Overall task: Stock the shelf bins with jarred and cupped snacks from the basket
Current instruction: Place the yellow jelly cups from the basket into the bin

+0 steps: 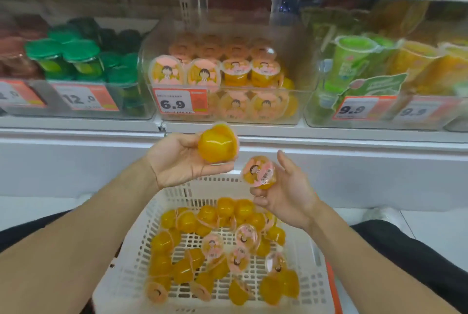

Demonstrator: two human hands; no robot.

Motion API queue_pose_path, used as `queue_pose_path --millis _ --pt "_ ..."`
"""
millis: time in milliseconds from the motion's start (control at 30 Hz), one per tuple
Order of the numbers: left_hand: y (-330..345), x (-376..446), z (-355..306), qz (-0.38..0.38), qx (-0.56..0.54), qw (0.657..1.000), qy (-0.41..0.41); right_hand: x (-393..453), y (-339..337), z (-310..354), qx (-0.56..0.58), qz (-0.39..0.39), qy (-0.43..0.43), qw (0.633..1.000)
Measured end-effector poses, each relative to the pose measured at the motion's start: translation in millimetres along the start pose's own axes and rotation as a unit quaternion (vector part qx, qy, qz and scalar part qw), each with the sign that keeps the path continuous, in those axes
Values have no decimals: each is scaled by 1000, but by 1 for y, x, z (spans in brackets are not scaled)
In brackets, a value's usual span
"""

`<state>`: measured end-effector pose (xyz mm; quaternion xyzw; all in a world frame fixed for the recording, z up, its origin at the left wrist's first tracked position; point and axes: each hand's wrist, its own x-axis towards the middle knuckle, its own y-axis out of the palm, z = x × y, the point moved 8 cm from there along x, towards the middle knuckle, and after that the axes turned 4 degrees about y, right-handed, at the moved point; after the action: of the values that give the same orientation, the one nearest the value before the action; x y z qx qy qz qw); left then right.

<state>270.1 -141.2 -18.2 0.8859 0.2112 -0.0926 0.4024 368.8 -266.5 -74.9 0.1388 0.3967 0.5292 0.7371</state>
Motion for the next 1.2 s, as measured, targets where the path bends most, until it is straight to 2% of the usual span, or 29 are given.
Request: queue_pose_path --millis 67,133,233,333,400,467,533,633,700,800,900,967,1067,1200 --pt "21 4 -10 -9 67 997 -37 -9 13 26 -34 4 -23 999" --pt "39 8 -9 24 158 983 -91 -16 22 47 -62 6 -43 997" --pt "45 4 9 64 297 938 -169 -26 28 69 -92 6 -68 993" --pt "40 1 29 57 405 899 -157 -28 24 73 -140 -61 -101 983" --pt "44 4 33 48 445 889 -99 -20 21 66 -152 -125 -130 972" --pt "53 12 23 25 456 890 -4 -8 26 64 -148 -158 -167 962" --pt "52 18 7 -32 421 904 63 -3 28 70 -171 -206 -204 942" --pt "43 16 -16 -113 365 914 136 -11 35 90 -287 -235 -236 898" --pt "40 9 -38 -142 412 876 207 -18 43 102 -337 -231 -243 880" --pt "49 -7 -60 -139 487 810 296 -23 62 118 -372 -188 -252 874" --pt "57 -18 -75 -155 506 764 370 -27 84 142 -373 -169 -327 852" --pt "60 -20 -85 -174 466 772 396 -29 97 163 -369 -206 -380 822" --pt "54 -14 -96 -218 382 810 388 -25 110 192 -359 -269 -439 779" --pt "46 -6 -96 -248 302 851 350 -7 101 211 -442 -350 -443 698"
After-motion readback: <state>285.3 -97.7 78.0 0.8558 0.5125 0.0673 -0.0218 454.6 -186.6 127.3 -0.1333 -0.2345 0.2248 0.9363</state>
